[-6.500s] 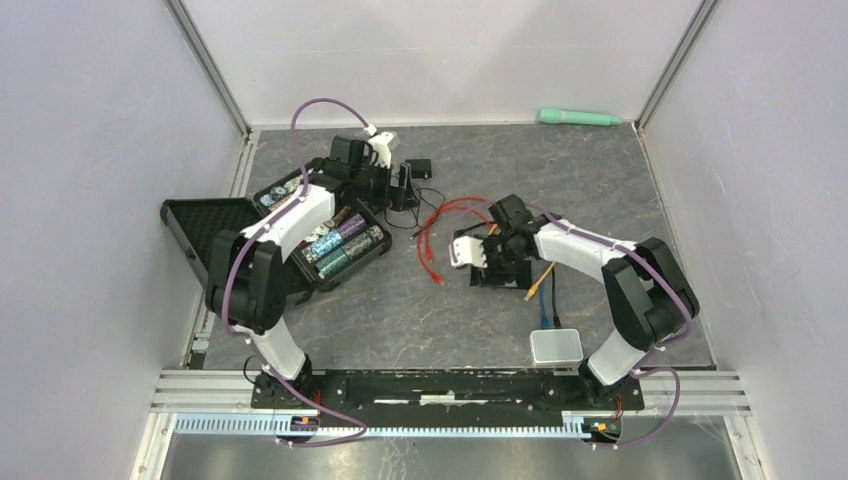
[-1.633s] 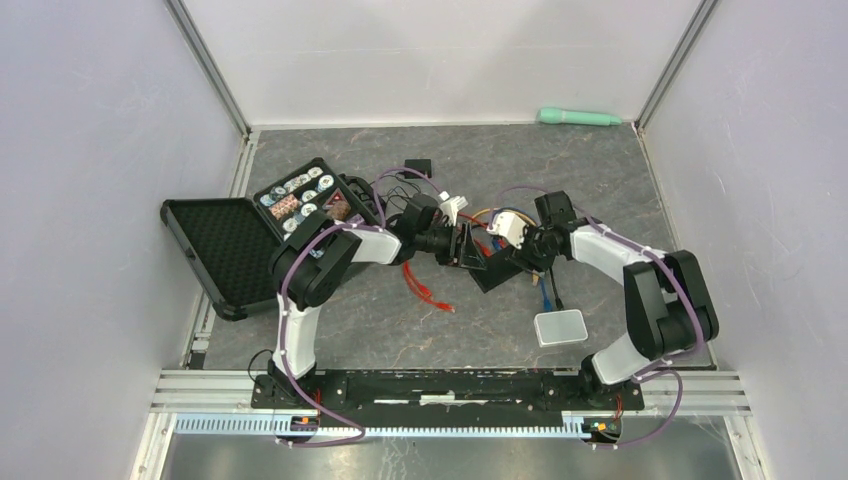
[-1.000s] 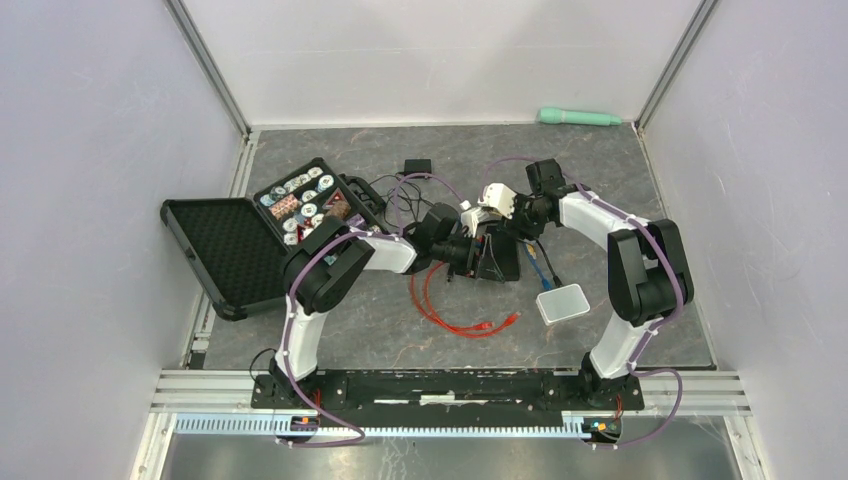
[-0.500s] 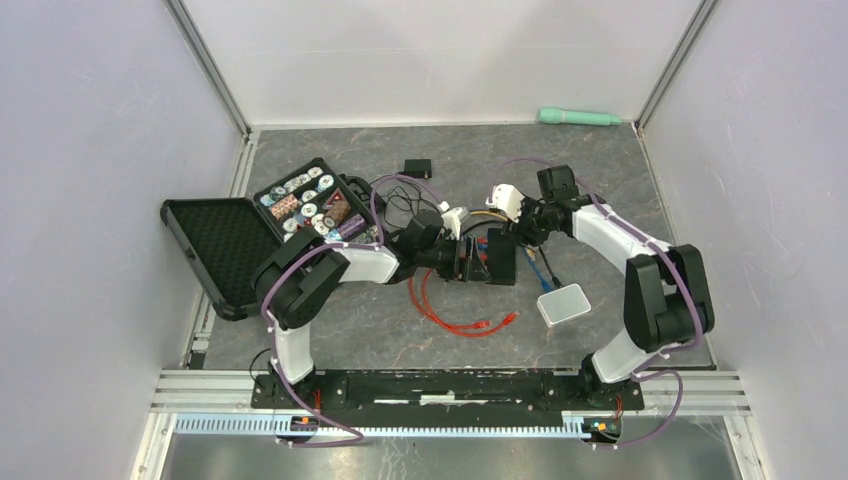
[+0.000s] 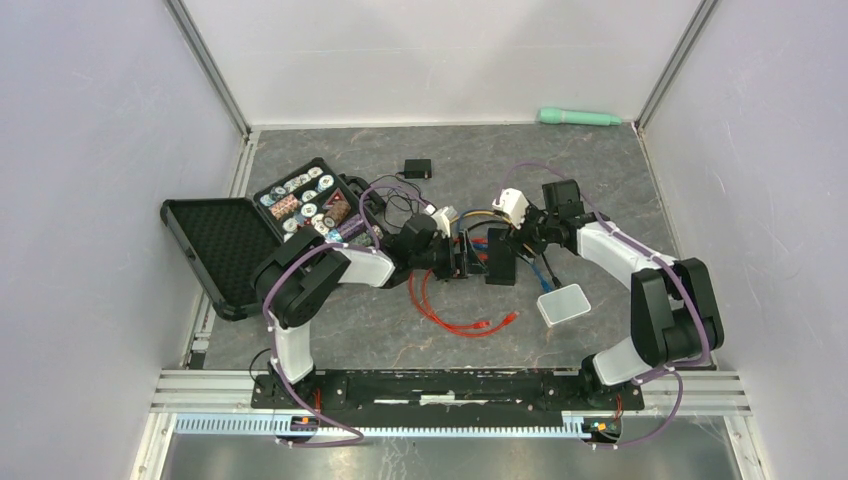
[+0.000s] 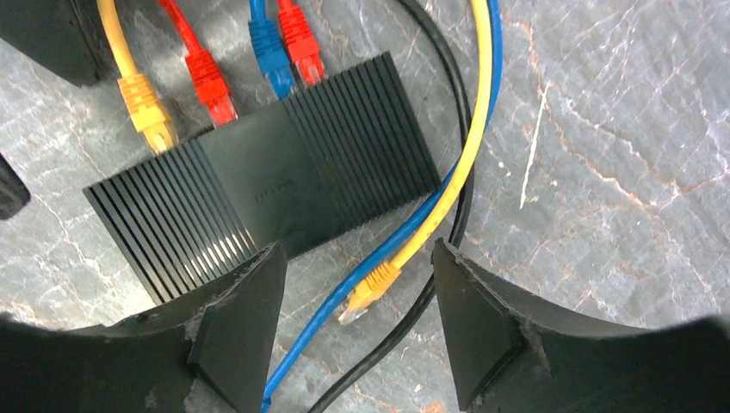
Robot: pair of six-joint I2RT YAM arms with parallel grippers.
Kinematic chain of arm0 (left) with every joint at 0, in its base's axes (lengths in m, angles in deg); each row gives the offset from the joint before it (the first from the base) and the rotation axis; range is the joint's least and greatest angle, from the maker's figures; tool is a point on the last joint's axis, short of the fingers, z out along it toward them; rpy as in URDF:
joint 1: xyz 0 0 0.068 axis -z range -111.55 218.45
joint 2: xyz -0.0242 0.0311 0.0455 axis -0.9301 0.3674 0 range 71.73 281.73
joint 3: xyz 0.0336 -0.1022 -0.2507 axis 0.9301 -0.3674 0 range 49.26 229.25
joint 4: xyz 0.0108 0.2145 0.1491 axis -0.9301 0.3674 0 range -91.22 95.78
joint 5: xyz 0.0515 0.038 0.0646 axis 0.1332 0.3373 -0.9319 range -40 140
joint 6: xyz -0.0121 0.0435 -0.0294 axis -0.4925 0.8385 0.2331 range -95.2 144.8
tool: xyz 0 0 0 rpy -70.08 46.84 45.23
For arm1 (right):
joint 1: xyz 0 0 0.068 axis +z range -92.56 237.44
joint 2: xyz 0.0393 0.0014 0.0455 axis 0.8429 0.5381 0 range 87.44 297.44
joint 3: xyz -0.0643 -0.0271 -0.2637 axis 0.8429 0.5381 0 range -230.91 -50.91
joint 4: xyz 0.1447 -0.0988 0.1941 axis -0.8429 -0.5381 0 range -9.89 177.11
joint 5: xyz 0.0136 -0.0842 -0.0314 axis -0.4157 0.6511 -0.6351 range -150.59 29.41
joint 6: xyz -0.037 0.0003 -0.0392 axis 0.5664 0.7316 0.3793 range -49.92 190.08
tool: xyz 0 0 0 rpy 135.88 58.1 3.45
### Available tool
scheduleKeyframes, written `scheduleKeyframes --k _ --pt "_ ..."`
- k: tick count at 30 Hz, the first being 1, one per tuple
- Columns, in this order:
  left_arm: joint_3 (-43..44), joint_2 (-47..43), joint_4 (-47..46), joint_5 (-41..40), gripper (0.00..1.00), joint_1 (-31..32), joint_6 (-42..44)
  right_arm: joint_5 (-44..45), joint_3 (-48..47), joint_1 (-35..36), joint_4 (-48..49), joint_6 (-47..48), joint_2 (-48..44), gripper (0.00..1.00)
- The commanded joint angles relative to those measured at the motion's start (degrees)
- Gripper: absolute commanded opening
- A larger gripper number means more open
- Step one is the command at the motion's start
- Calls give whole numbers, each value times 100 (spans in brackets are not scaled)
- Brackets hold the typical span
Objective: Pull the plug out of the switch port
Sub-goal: Move the connector to the center of the board.
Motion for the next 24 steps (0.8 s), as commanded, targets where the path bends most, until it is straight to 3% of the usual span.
scheduleKeyframes --k 1,13,24 --pt "-112 59 -514 -322 83 -99 -413 -391 -219 -72 412 -336 114 71" --pt "-405 192 -1068 -404 85 -485 -552 -1354 630 -293 884 -1330 -203 76" --pt "-544 786 -1944 -206 87 -433 -1104 -2127 1060 -310 1278 -1696 -37 73"
